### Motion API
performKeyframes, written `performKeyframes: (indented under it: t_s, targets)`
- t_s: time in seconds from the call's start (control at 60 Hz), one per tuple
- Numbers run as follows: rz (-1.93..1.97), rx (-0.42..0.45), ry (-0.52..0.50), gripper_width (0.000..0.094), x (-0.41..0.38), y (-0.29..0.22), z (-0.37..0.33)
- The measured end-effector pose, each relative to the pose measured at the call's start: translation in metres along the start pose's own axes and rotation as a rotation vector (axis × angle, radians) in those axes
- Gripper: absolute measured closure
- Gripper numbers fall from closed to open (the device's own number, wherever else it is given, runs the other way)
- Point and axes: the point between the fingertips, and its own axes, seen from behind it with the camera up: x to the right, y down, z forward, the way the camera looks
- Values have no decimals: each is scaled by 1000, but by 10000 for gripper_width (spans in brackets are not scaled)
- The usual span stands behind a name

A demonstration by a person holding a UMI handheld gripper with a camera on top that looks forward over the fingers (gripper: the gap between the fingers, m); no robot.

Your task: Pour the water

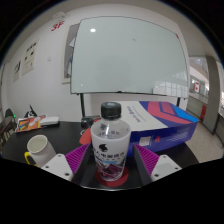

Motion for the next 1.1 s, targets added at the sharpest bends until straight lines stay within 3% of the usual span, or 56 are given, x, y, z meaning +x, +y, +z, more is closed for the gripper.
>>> performKeyframes:
  t_s: [0.217, 0.717, 1.1]
  targets:
    - [-7, -22, 53, 88, -5, -9, -79]
    - [-10, -35, 133, 90, -75, 6, -373]
    - [-35, -17, 174, 95, -79, 12, -427]
